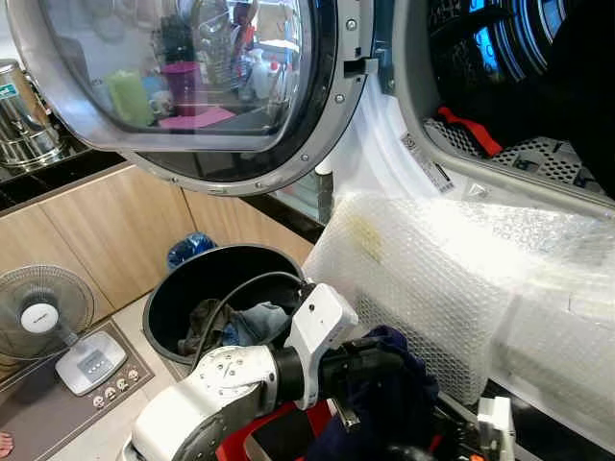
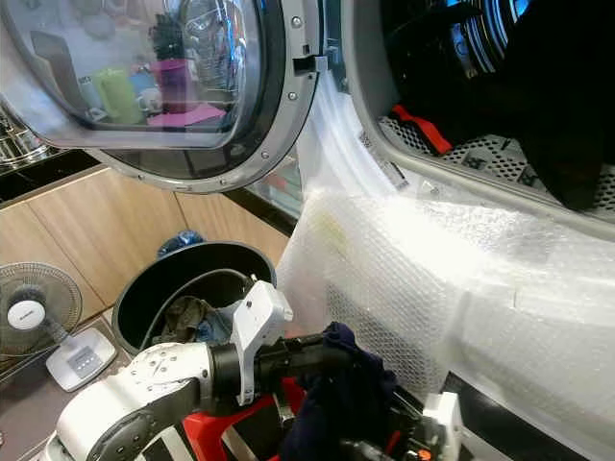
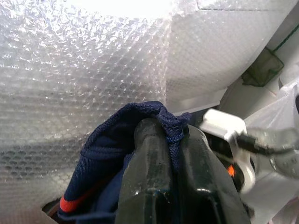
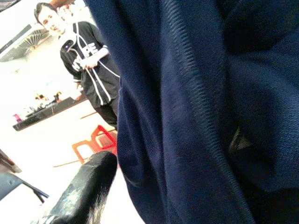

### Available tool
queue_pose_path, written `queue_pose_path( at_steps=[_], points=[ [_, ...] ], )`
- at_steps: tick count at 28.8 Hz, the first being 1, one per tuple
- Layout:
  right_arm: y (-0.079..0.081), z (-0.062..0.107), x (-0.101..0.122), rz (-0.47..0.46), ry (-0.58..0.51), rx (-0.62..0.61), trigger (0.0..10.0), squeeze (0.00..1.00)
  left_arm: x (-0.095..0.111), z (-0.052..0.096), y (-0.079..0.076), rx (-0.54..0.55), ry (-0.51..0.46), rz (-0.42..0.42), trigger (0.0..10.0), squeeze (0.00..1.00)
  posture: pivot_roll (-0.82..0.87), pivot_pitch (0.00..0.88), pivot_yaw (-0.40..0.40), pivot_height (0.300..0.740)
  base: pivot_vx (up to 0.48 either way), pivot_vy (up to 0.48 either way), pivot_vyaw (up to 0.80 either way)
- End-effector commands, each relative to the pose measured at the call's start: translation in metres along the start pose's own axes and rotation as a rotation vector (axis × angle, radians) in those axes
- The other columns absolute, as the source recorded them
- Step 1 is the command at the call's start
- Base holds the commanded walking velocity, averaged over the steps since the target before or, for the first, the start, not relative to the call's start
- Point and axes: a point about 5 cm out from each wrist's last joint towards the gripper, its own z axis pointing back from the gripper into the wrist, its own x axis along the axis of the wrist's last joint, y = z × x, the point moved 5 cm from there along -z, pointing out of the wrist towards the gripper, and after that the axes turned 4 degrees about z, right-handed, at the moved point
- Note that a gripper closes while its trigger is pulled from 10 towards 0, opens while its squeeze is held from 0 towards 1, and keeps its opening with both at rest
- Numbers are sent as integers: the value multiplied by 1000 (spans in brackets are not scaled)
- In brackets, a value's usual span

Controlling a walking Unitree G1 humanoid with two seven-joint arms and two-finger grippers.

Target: Clothes washing

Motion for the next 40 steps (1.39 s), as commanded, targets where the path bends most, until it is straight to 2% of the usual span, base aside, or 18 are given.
queue_pose_path(
  at_steps=[1, 4, 11, 14, 15, 16, 20, 23, 25, 31, 35, 38, 39, 40],
  points=[
    [4, -4, -4, 2, 8, 9, 10000, 1000, 9, -1, -1, -7, -23, -16, 10000, 0, 95, 49, 83, 740, 0, 0, 0],
    [12, -5, -6, -28, -9, 42, 10000, 1000, 11, -2, -1, -3, -32, -18, 10000, 0, 95, 45, 85, 740, 0, 0, 0],
    [16, -11, -22, -52, 33, 4, 10000, 1000, 14, -7, 3, 29, -48, -7, 10000, 0, 84, 23, 83, 740, 0, 0, 0],
    [17, -14, -20, -60, -15, -20, 10000, 1000, 16, -6, 3, 35, -55, 7, 10000, 0, 92, 17, 79, 740, 0, 0, 0],
    [17, -15, -20, -62, -22, -28, 10000, 733, 16, -5, 3, 37, -57, 11, 10000, 0, 92, 17, 79, 740, 0, 0, 0],
    [13, -17, -24, -62, -21, -71, 10000, 0, 16, -5, 4, 42, -60, 17, 10000, 0, 92, 14, 80, 740, 0, 0, 0],
    [12, -23, -27, -67, -21, -105, 10000, 0, 17, -5, 4, 48, -62, 20, 10000, 0, 92, 14, 80, 740, 0, 0, 0],
    [6, -29, -14, -95, -116, -153, 10000, 0, 19, -7, 5, 51, -68, 20, 10000, 0, 92, 15, 84, 740, 0, 0, 0],
    [3, -30, -13, -93, -122, -180, 10000, 0, 20, -7, 5, 51, -70, 20, 10000, 0, 92, 15, 84, 740, 0, 0, 0],
    [-10, -31, -17, -93, -115, -294, 10000, 0, 22, -7, 7, 59, -73, 21, 10000, 0, 93, 14, 84, 740, 0, 0, 0],
    [-4, -34, -18, -103, -120, -263, 10000, 0, 22, -8, 6, 61, -74, 24, 10000, 0, 92, 7, 80, 740, 0, 0, 0],
    [-13, -33, -29, -104, -70, -353, 10000, 0, 23, -9, 6, 62, -78, 30, 10000, 0, 90, 0, 78, 740, 0, 0, 0],
    [-21, -32, -35, -93, -41, -423, 10000, 0, 24, -9, 6, 65, -82, 31, 10000, 0, 90, 0, 76, 740, 0, 0, 0],
    [-21, -32, -35, -93, -41, -423, 10000, 0, 24, -9, 6, 65, -82, 31, 10000, 0, 90, 0, 76, 740, 0, 0, 0]
  ],
)
